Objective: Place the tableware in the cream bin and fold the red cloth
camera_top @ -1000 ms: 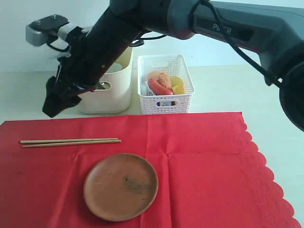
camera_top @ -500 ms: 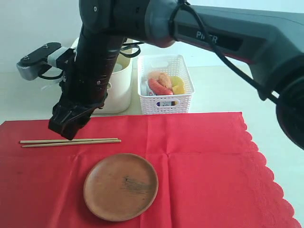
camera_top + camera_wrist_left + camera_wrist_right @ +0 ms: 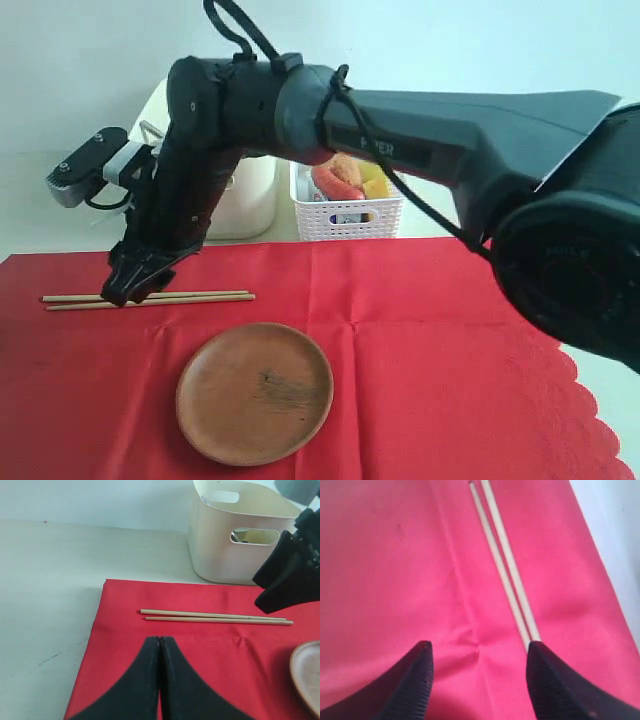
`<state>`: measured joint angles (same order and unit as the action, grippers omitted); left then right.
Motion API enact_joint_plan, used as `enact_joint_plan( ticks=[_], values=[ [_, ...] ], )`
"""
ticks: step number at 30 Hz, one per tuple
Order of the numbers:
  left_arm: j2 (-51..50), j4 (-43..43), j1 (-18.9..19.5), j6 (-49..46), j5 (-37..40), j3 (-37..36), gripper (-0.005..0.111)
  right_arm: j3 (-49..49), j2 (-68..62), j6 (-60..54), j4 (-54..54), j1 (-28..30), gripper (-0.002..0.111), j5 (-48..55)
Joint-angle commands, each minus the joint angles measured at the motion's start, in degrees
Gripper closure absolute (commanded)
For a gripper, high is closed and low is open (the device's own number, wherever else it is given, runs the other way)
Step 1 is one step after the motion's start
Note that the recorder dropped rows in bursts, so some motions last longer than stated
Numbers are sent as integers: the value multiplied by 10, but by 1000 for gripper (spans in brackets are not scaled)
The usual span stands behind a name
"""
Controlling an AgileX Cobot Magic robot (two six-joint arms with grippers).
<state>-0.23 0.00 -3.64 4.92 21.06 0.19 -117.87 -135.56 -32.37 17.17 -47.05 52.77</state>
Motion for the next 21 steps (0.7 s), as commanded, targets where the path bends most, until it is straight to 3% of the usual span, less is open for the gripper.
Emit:
enact_joint_plan(
  ticks=[1, 12, 21],
  values=[
    [2, 7, -3, -1, -6, -2, 107, -23, -29, 23, 8, -3, 55, -32],
    [2, 7, -3, -1, -6, -2, 107, -189, -139, 100, -26, -2, 55, 65],
    [2, 7, -3, -1, -6, -2, 107, -232, -183, 100, -45, -2, 51, 63]
  ],
)
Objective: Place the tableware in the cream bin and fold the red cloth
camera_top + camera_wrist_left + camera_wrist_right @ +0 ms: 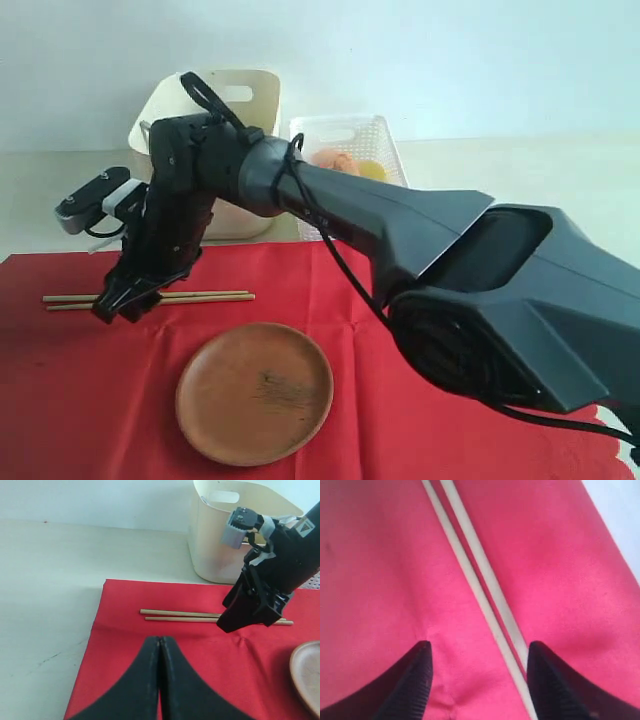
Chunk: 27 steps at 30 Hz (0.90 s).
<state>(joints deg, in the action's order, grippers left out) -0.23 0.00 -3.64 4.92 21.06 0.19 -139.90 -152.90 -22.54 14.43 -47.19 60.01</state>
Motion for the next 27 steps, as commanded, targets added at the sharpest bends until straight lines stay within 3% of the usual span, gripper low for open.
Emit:
enact_joint_plan(
  ticks=[1, 10, 18, 24, 27],
  values=[
    [2, 7, -3, -1, -6, -2, 107, -12, -11, 6, -25, 0, 50, -14],
    [2, 7, -3, -1, -6, -2, 107, -12, -13, 39, -57, 0, 49, -43],
    [2, 7, -3, -1, -6, -2, 107, -18, 41, 47, -28, 0, 54, 99],
    [2, 7, -3, -1, -6, -2, 107, 49, 115, 50, -18, 4, 54, 99],
    [2, 7, -3, -1, -6, -2, 107, 146, 167, 49, -15, 14, 54, 99]
  ],
)
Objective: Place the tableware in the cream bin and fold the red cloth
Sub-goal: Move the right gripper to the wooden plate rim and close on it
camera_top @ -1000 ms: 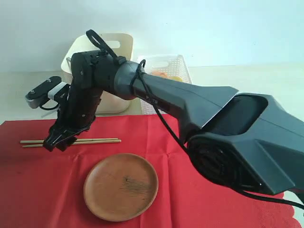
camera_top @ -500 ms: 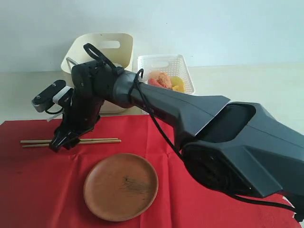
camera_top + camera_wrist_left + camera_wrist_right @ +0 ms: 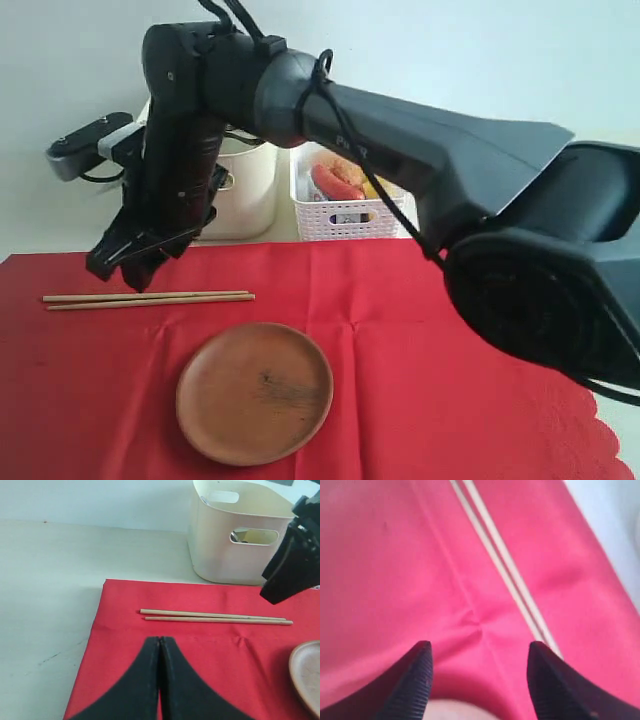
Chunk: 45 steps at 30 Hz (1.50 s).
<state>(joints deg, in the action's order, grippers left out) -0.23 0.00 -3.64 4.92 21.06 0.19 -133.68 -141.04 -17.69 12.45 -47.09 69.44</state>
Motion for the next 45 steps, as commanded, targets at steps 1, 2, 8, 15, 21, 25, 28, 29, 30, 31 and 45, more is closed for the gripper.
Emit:
enact_joint_plan(
  ticks=[1, 2, 8, 15, 21, 25, 28, 29, 30, 31, 45],
  values=[
    [2, 7, -3, -1, -6, -2, 107, 103, 58, -1, 5, 15, 54, 5],
    [2, 7, -3, -1, -6, -2, 107, 154, 85, -5, 5, 21, 54, 5],
    [2, 7, -3, -1, -6, -2, 107, 429, 232, -52, 32, 66, 54, -101],
    [2, 7, -3, -1, -6, -2, 107, 576, 263, -175, 212, 151, 54, -143],
    [2, 7, -3, -1, -6, -2, 107, 572, 216, -197, 267, 173, 54, -190],
    [2, 7, -3, -1, -6, -2, 107, 572, 207, -197, 263, 173, 54, -241],
    [2, 7, -3, -1, -6, -2, 107, 572, 206, -197, 263, 173, 54, -250],
    [2, 7, -3, -1, -6, -2, 107, 572, 204, -197, 263, 173, 54, -250],
    [2, 7, -3, -1, -6, -2, 107, 572, 203, -197, 263, 173, 54, -250],
    [2, 7, -3, -1, -6, -2, 107, 572, 201, -197, 263, 173, 54, -249],
    [2, 7, -3, -1, -6, -2, 107, 572, 167, -238, 322, 172, 54, -159]
  ],
)
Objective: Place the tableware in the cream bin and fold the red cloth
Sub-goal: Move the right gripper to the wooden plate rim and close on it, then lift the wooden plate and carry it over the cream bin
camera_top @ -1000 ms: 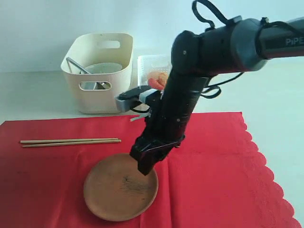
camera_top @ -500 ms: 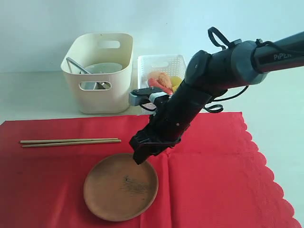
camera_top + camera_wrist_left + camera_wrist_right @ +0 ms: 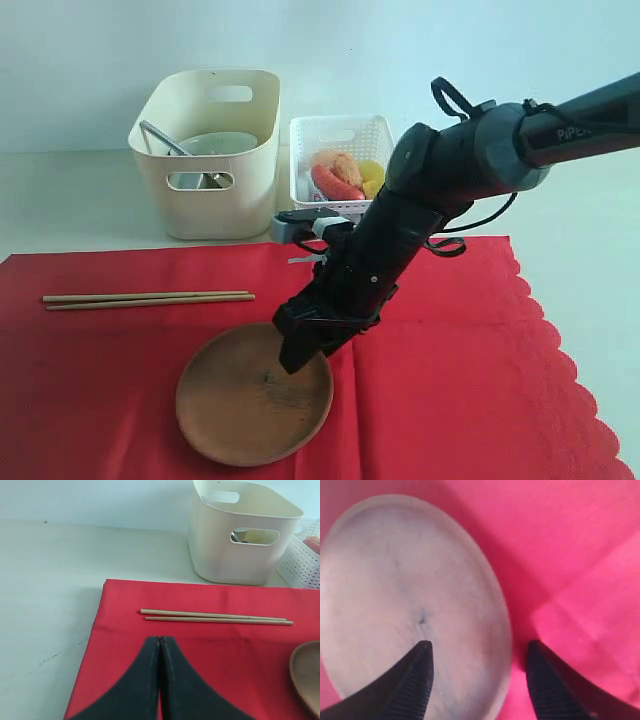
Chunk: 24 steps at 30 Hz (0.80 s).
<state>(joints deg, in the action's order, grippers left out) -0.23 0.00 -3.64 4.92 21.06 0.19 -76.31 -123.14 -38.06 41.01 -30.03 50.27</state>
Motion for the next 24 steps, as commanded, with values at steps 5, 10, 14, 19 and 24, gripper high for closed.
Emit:
enact_joint_plan(
  ticks=[5, 10, 14, 19, 24],
  values=[
    [2, 7, -3, -1, -6, -2, 107, -1, -19, -41, 50, 1, 57, 38],
    [2, 7, -3, -1, -6, -2, 107, -1, -37, -25, 28, 1, 63, 23],
    [2, 7, -3, -1, -6, -2, 107, -1, -49, -16, 6, 1, 84, 11],
    [2, 7, -3, -1, -6, -2, 107, -1, -45, -12, 0, 1, 108, 8],
    [2, 7, -3, -1, -6, -2, 107, -1, -14, -19, 9, 1, 108, 10]
  ],
)
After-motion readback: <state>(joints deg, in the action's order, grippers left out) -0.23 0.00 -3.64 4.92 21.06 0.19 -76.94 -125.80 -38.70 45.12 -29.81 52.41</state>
